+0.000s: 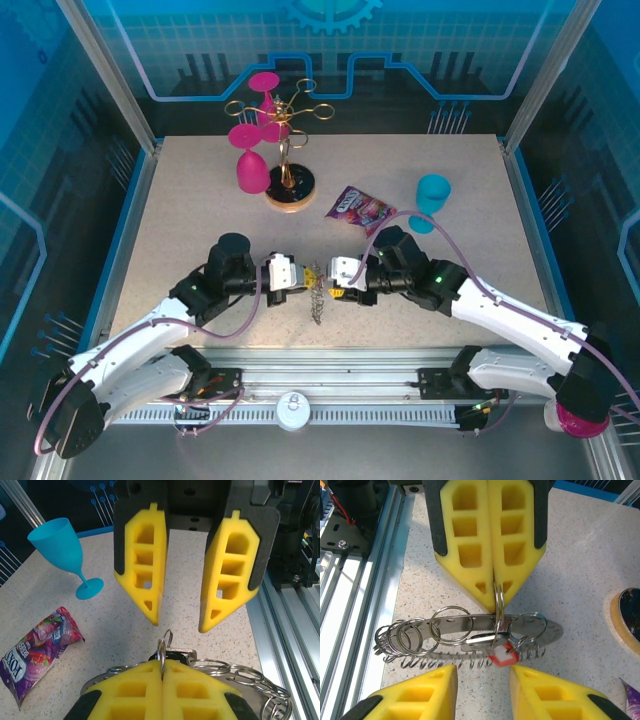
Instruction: Put the keys on the keyring
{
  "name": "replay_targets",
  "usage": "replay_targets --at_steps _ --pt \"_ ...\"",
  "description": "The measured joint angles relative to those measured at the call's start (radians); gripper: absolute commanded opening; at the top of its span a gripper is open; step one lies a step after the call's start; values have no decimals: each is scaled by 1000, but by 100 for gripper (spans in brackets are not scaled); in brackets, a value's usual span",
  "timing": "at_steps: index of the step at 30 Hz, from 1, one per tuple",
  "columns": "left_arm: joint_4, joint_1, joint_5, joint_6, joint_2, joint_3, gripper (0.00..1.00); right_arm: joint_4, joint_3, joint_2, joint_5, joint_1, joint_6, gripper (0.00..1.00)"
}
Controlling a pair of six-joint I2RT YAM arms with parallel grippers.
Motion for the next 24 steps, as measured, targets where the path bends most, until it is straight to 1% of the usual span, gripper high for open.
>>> replay_targets --at_steps 5,7,17,20,24 --pt "8 0 1 -13 0 0 0 41 -1 0 1 1 15 30" --pt "8 0 2 -19 -1 0 0 53 -1 0 1 1 19 28" --pt "8 0 8 -25 -1 0 0 78 -1 16 -4 5 36 10" --pt "8 0 8 -26 -1 0 0 77 -1 19 -6 6 35 0" --pt "14 0 8 -46 -1 0 0 77 -1 20 -4 6 29 0"
